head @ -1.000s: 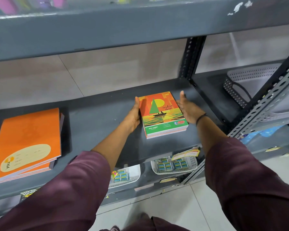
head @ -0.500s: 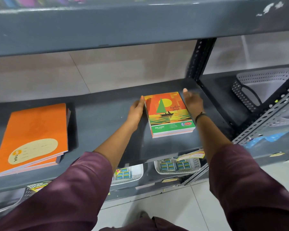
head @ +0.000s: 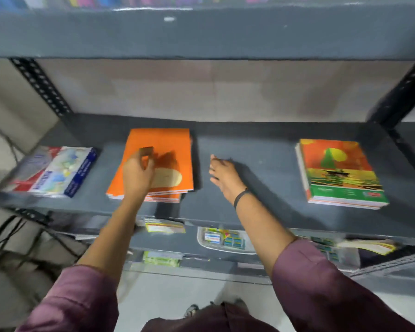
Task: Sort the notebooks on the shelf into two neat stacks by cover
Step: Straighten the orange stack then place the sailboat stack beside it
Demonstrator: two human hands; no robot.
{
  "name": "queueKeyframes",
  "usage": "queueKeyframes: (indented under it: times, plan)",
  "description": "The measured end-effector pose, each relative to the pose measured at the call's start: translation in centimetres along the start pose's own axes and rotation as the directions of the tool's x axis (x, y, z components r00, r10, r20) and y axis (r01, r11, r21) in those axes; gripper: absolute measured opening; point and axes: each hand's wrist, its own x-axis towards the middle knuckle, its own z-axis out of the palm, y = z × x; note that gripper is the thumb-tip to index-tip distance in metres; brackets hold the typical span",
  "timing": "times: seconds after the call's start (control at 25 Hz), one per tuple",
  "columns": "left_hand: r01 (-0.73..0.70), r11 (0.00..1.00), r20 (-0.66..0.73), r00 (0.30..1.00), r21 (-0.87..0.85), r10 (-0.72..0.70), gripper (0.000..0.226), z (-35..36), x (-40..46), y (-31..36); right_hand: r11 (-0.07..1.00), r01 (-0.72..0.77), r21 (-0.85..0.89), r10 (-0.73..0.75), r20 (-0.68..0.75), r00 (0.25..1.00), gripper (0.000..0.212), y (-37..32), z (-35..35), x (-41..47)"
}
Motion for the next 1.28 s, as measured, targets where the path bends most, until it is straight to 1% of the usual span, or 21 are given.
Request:
queueKeyframes:
  times: [0.04,0.08,0.12,0.16,0.2,0.24,0.28,0.36,0.4,0.44,0.48,0.52,0.6,0.68,0.72,0.76,0.88,1.0,1.12,1.2,1.28]
  plan:
    - [0.106,0.994,-0.060,0.993,0.007,-0.106,0.030,-1.8,0.5,-2.4,1.000,-0.023,0.007,0.023,0.031,0.999,0.020,0.3,1.6,0.2]
    - [0.216,0.976,-0.042,0.975,-0.028,-0.217,0.031,-3.3,0.9,-4.0,0.999,-0.035,0.003,0.034,0.045,0.998,0.024,0.5,2.8,0.4]
    - [0.326,0.940,0.049,0.945,-0.102,-0.322,0.034,-4.1,1.6,-5.9,0.999,-0.034,-0.004,0.034,0.052,0.998,0.031,0.9,4.1,0.8]
    - [0.414,0.896,0.186,0.904,-0.163,-0.384,0.043,-4.6,2.2,-7.2,0.999,-0.032,-0.005,0.032,0.058,0.998,0.036,1.2,5.0,0.9]
    - [0.487,0.849,0.299,0.857,-0.205,-0.419,0.057,-4.9,3.0,-8.6,0.999,-0.034,-0.008,0.034,0.052,0.998,0.040,1.3,5.9,0.9]
    - [0.532,0.815,0.379,0.820,-0.229,-0.429,0.068,-5.1,3.5,-9.5,0.999,-0.042,-0.005,0.042,0.031,0.999,0.042,1.3,6.7,0.7]
    - [0.536,0.805,0.438,0.806,-0.255,-0.398,0.070,-5.0,3.8,-9.8,0.999,-0.045,-0.006,0.045,0.014,0.999,0.045,1.5,7.1,0.6]
    - [0.494,0.819,0.482,0.815,-0.291,-0.320,0.066,-5.5,3.5,-8.7,0.998,-0.055,0.006,0.055,0.044,0.998,0.056,1.9,7.9,0.3]
    - [0.476,0.829,0.510,0.811,-0.292,-0.286,0.066,-5.8,3.3,-8.3,0.998,-0.065,-0.017,0.066,0.074,0.995,0.067,2.1,8.4,0.1]
    - [0.473,0.829,0.552,0.794,-0.296,-0.256,0.064,-6.0,3.2,-8.3,0.997,-0.054,-0.063,0.060,0.090,0.994,0.079,2.5,8.8,-0.1]
    - [0.475,0.829,0.594,0.771,-0.296,-0.230,0.063,-6.4,3.1,-8.2,0.994,-0.019,-0.105,0.030,0.109,0.994,0.083,2.7,9.1,-0.5]
    - [0.471,0.839,0.638,0.741,-0.272,-0.209,0.066,-6.8,3.2,-8.4,0.986,0.025,-0.163,-0.004,0.128,0.992,0.079,2.8,8.9,-0.7]
    - [0.405,0.902,0.723,0.666,-0.148,-0.181,0.087,-8.1,3.6,-8.6,0.940,0.082,-0.330,-0.027,0.169,0.985,0.069,2.1,8.2,-1.1]
    - [0.252,0.968,0.775,0.610,0.007,-0.164,0.099,-8.6,3.9,-8.7,0.827,0.135,-0.545,-0.008,0.230,0.973,0.075,1.5,7.2,-1.0]
    - [0.189,0.981,0.786,0.601,0.039,-0.147,0.108,-8.6,4.0,-8.9,0.766,0.159,-0.624,0.005,0.252,0.968,0.076,1.3,7.0,-1.1]
    - [0.142,0.989,0.786,0.607,0.041,-0.119,0.112,-8.6,4.1,-9.1,0.727,0.169,-0.665,0.005,0.251,0.968,0.074,1.3,7.2,-1.2]
    - [0.029,0.998,0.741,0.668,0.057,-0.062,0.097,-8.3,4.3,-10.1,0.700,0.174,-0.692,-0.078,0.168,0.983,0.066,2.2,7.8,-1.6]
    - [-0.061,0.995,0.717,0.697,0.083,-0.017,0.089,-8.4,4.0,-10.1,0.655,0.172,-0.735,-0.135,0.109,0.985,0.059,2.9,7.9,-2.1]
    - [-0.034,0.999,0.700,0.714,0.042,-0.005,0.089,-8.6,3.9,-10.7,0.602,0.157,-0.783,-0.152,0.080,0.985,0.054,2.6,8.0,-2.2]
    - [-0.025,0.999,0.698,0.716,0.025,0.000,0.093,-8.8,3.9,-10.9,0.590,0.146,-0.794,-0.134,0.082,0.988,0.056,2.3,7.9,-2.1]
    - [0.017,1.000,0.695,0.719,-0.016,-0.001,0.095,-9.0,3.8,-11.0,0.586,0.130,-0.800,-0.126,0.068,0.990,0.057,2.2,7.7,-2.1]
